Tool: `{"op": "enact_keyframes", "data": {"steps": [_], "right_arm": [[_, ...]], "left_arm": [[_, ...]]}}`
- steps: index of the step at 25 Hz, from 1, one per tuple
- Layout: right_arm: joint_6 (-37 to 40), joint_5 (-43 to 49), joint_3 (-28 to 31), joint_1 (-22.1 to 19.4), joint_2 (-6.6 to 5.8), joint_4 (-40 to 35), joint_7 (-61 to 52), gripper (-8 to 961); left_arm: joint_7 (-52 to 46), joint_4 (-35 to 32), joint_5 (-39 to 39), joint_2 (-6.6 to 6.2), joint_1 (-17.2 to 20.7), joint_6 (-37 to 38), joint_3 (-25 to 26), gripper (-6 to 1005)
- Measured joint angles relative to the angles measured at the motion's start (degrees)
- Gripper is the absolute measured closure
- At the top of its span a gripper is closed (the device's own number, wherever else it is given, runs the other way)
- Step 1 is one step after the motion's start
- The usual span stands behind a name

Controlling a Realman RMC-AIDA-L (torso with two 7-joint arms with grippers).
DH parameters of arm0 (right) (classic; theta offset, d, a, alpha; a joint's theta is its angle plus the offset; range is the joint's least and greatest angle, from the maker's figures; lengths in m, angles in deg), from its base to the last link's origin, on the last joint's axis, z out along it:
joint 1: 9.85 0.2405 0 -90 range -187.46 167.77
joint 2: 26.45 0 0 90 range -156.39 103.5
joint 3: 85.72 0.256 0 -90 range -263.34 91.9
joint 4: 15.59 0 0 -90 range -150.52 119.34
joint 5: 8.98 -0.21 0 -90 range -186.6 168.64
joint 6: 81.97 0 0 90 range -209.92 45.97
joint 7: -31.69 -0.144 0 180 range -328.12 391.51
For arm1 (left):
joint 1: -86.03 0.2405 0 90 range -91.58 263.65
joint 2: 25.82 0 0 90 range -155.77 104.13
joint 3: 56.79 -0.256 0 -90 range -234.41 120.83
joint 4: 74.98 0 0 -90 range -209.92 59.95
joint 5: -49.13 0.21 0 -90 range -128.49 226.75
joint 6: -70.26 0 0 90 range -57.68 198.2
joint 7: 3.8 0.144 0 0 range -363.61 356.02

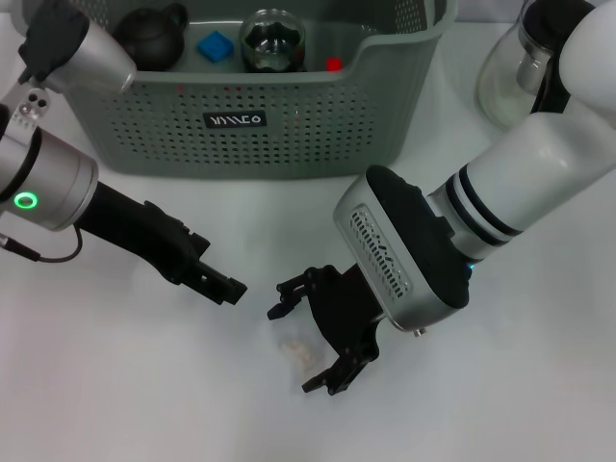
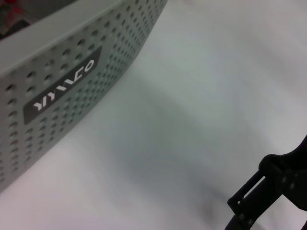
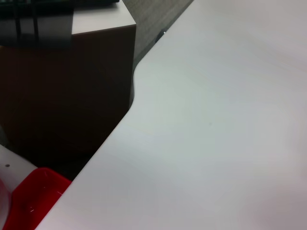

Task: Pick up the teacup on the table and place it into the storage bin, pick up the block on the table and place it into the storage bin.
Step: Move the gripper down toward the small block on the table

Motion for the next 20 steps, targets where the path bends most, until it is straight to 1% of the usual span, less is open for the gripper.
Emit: {"op": "enact_keyframes", "data": {"steps": [12, 20], "right_arm": [[-1.49, -1.78, -0.88, 0.1, 0.06, 1.79, -0.43, 21], [-2.7, -2.47, -1.65, -0.14, 0.2, 2.13, -0.73, 208]], "left_arm": [[-0.28, 0.23, 0.01, 0.13, 0.05, 0.89, 0.0, 51], [-0.32, 0.23, 0.01, 0.1, 0.03, 1.15, 0.0, 51]]}}
